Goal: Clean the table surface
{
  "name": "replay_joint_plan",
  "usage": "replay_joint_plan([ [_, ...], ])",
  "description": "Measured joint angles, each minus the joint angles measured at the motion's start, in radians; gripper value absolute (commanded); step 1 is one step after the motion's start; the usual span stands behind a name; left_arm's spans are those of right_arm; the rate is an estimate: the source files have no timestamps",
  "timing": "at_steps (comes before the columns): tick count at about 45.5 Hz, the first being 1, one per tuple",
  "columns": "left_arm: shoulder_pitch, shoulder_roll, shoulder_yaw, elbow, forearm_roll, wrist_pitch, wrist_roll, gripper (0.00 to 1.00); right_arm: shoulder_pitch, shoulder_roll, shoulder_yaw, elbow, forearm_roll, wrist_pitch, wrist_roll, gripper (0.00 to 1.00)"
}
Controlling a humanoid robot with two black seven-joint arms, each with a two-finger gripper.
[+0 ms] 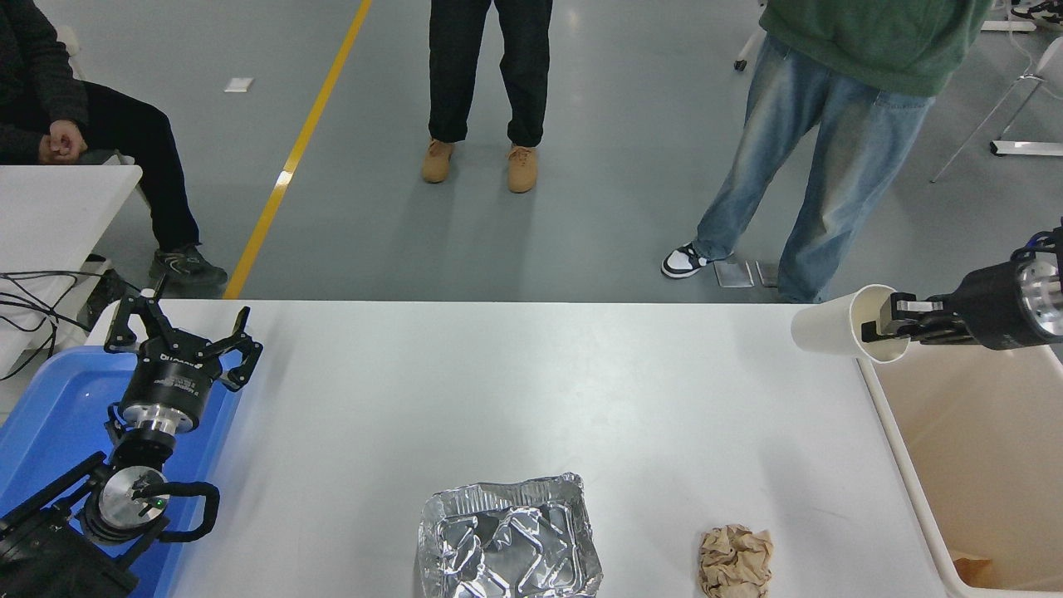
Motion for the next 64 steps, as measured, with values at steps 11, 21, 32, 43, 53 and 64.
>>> replay_joint_plan([
  [11,0.0,0.0,0.0,0.0,0.0,0.0,0.0,0.99,0.048,-0.089,0.001,0.036,-0.017,0.038,-0.001,0.0],
  [21,0.0,0.0,0.0,0.0,0.0,0.0,0.0,0.99,0.063,-0.143,0.001,0.035,-0.029,0.05,-0.001,0.0],
  [32,0.0,0.0,0.0,0.0,0.001,0.0,0.0,0.99,0.058,-0.17,-0.004,-0.013,-0.036,0.048,-0.002,0.0],
  [43,0.0,0.0,0.0,0.0,0.001,0.0,0.0,0.99,0.022,-0.181,0.002,-0.1,-0.031,0.035,0.0,0.0],
  [53,0.0,0.0,0.0,0.0,0.0,0.0,0.0,0.99,-0.052,-0.172,0.005,-0.176,-0.014,-0.01,0.012,0.0],
  [64,0.0,0.0,0.0,0.0,0.0,0.0,0.0,0.99,-0.152,-0.13,0.007,-0.272,0.033,-0.075,0.028,0.0],
])
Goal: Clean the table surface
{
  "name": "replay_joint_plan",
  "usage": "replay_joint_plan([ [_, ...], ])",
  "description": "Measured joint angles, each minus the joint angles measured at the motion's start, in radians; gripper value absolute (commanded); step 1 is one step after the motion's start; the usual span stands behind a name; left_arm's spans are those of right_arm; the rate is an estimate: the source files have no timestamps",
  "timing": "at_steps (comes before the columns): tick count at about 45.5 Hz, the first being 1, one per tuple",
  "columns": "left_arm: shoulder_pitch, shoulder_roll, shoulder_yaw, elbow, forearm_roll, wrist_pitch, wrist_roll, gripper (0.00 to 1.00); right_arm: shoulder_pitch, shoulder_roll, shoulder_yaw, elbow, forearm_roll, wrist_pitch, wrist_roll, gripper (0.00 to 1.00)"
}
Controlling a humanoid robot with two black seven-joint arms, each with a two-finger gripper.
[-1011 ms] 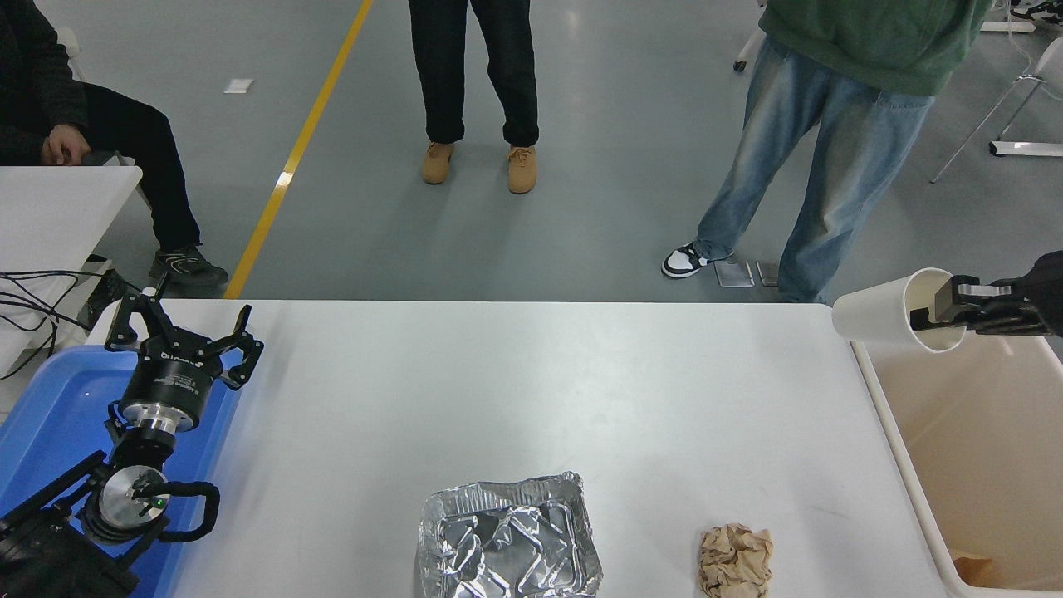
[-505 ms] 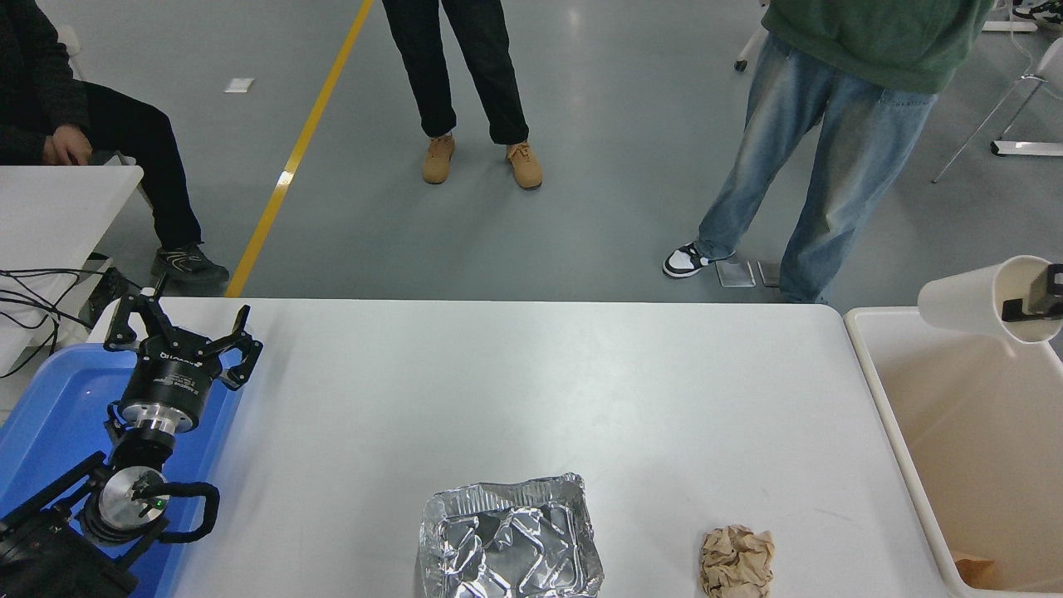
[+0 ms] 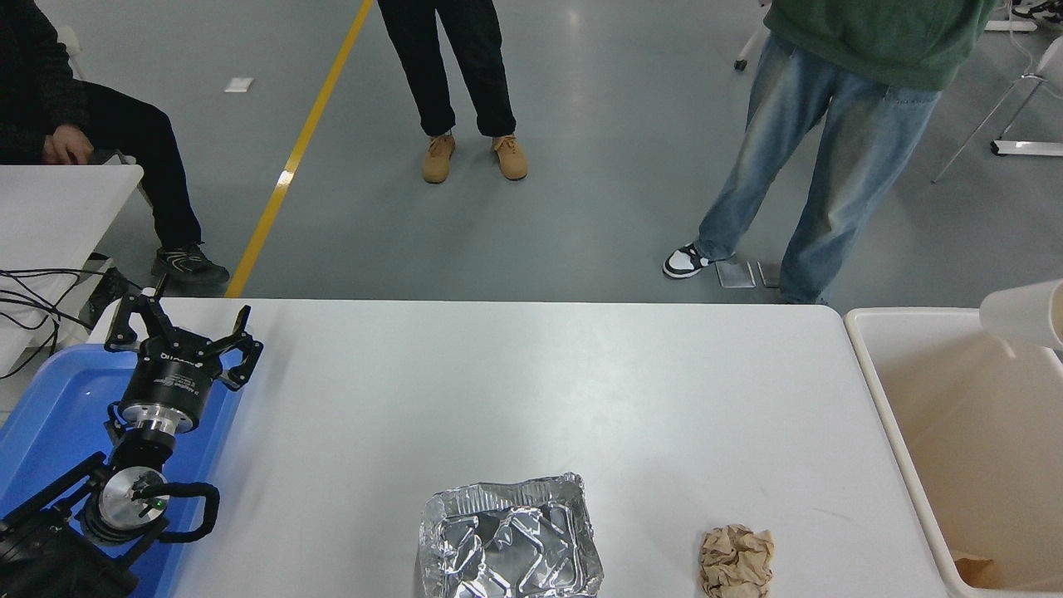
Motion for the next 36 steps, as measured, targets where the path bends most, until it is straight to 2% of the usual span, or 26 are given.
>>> replay_joint_plan([
  [19,0.0,0.0,0.0,0.0,0.0,0.0,0.0,0.99,-0.262,0.186,0.005,-0.254,0.149,-0.173,0.025,0.0],
  [36,0.0,0.0,0.0,0.0,0.001,0.0,0.0,0.99,-0.481,0.47,0.007,-0.633,0.285,-0.243,0.06,0.0],
])
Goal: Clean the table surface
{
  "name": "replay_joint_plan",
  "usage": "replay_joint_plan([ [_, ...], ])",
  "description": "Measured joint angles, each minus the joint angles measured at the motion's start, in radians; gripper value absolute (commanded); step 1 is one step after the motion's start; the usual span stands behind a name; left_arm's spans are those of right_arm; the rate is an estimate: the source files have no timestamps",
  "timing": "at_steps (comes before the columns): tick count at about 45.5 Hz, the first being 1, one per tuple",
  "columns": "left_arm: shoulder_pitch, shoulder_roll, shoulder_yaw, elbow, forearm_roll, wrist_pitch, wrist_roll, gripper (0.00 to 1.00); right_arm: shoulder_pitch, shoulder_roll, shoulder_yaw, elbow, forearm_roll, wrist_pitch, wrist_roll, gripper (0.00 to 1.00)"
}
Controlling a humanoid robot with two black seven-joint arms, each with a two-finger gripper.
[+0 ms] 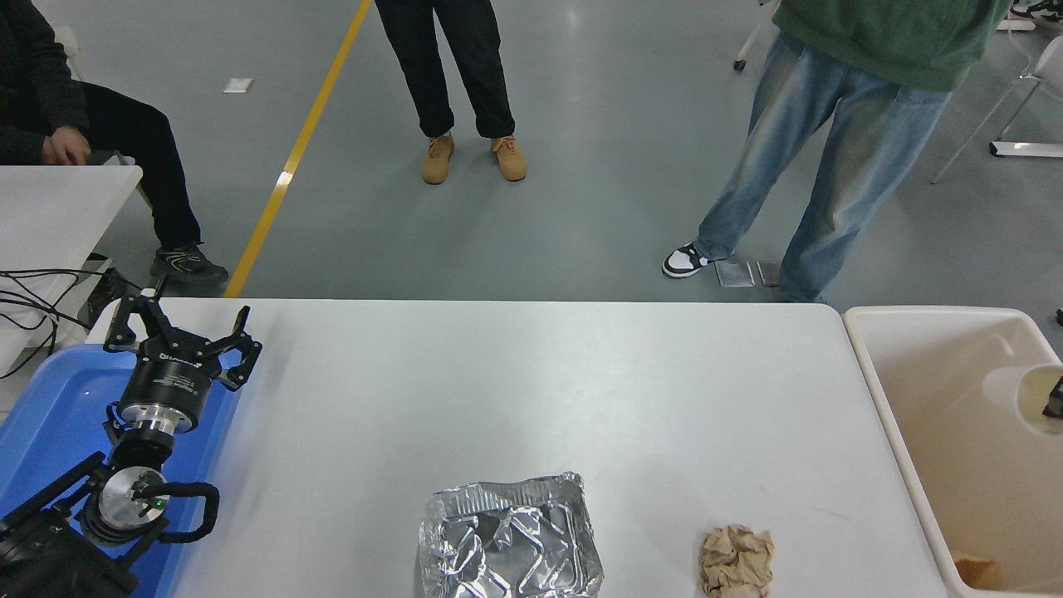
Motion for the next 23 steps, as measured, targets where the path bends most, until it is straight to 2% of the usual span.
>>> replay_joint_plan([
  [8,0.0,0.0,0.0,0.0,0.0,0.0,0.0,0.99,-0.062,0.096,-0.003,-0.114,0.043,-0.044,0.003,0.0],
  [23,0.0,0.0,0.0,0.0,0.0,0.0,0.0,0.99,-0.139,0.196,-0.001,-0.182,0.106,-0.166,-0.04,0.0],
])
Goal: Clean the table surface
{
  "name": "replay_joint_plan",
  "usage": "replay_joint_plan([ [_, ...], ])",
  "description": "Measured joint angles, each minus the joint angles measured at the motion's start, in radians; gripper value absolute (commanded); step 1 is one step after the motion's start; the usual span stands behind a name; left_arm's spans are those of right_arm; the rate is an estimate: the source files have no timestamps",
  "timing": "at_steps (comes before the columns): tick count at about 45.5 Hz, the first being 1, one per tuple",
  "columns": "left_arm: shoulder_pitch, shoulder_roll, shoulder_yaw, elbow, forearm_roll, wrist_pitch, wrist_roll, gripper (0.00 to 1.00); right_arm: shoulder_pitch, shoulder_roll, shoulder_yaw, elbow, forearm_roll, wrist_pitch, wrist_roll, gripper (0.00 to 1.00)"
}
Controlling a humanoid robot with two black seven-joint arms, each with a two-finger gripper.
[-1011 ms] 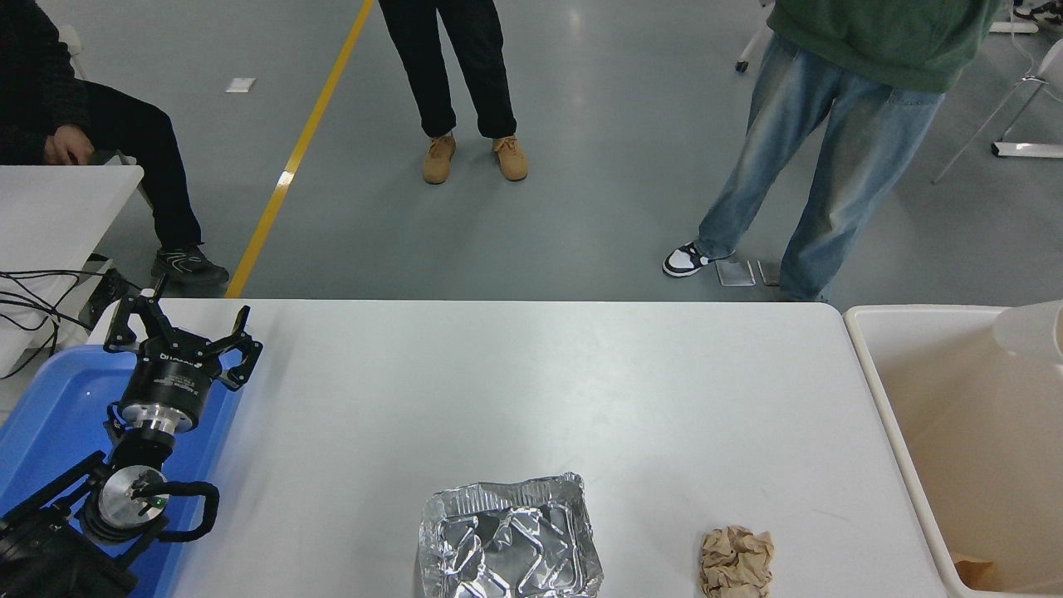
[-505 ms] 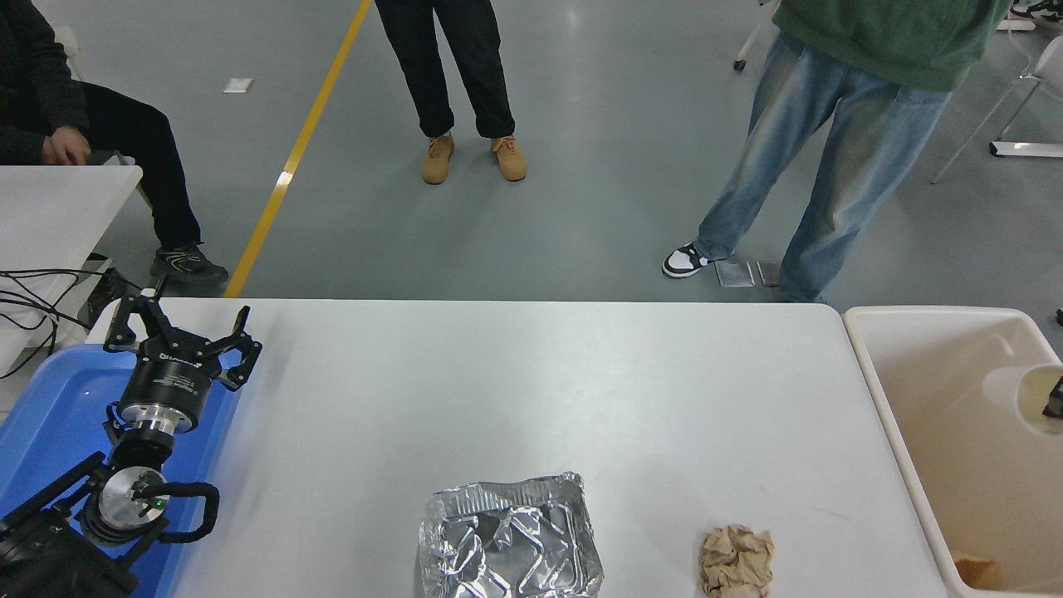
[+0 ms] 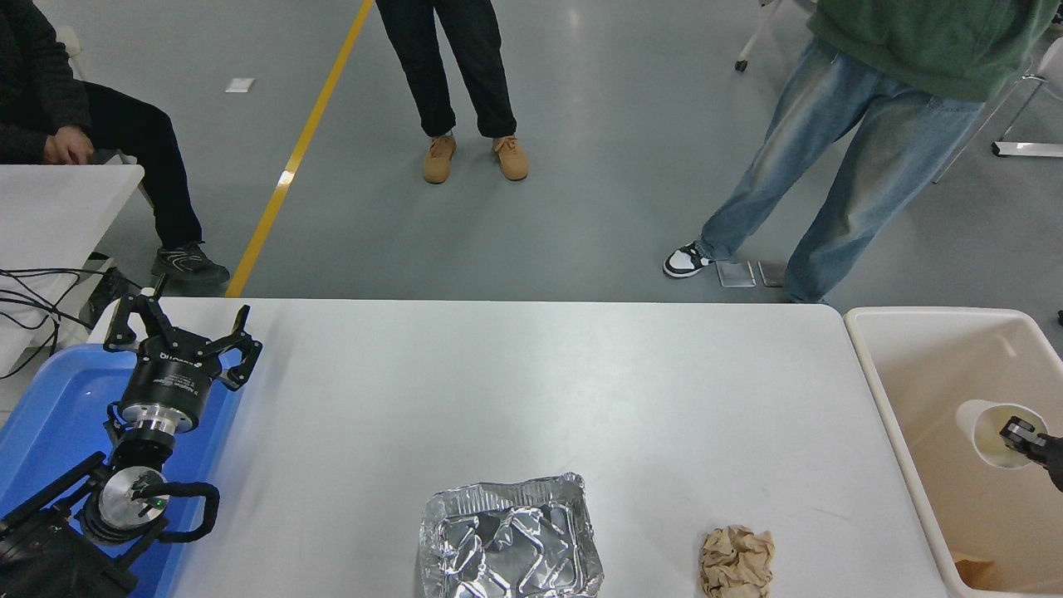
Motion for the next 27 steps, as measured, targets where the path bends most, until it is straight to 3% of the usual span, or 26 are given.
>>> replay_joint_plan([
  [27,0.0,0.0,0.0,0.0,0.0,0.0,0.0,0.99,-0.056,0.088,0.003,-0.016,0.129,-0.204,-0.128,0.0],
])
